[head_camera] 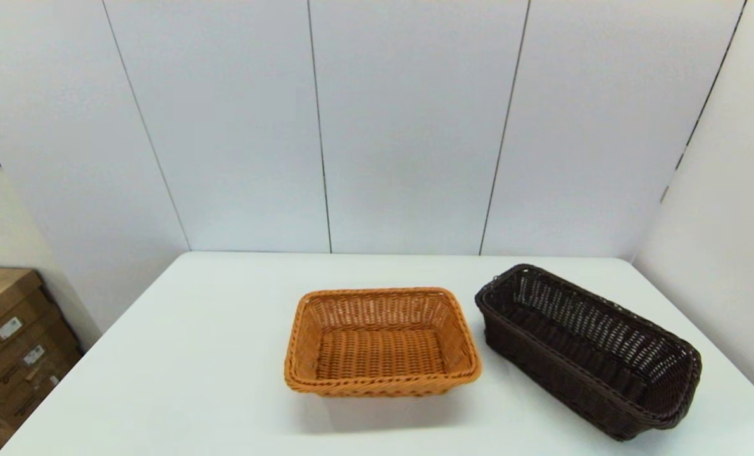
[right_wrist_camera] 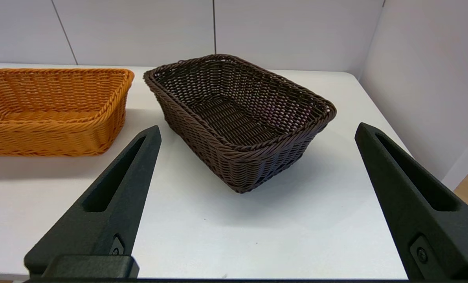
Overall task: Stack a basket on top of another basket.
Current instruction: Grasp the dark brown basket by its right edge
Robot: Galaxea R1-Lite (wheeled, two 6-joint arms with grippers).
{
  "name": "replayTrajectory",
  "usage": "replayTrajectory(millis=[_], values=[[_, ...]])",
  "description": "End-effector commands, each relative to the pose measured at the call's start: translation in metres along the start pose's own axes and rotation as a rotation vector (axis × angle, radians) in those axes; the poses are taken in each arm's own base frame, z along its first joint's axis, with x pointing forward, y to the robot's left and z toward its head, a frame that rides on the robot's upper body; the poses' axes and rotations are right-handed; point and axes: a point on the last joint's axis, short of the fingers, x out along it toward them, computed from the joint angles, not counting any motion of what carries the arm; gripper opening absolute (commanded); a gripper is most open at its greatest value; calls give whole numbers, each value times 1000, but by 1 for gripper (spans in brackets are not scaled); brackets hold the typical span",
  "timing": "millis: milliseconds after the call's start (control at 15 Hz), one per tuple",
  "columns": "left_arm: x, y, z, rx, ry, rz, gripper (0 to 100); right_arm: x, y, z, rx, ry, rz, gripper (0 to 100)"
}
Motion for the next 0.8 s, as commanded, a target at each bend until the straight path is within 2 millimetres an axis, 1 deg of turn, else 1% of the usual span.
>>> replayTrajectory(millis=[67, 800], values=[[0, 0, 0, -4, 2, 0, 100, 0, 0, 0, 0, 1, 0, 100], [0, 0, 0, -4, 2, 0, 100, 0, 0, 0, 0, 1, 0, 100]])
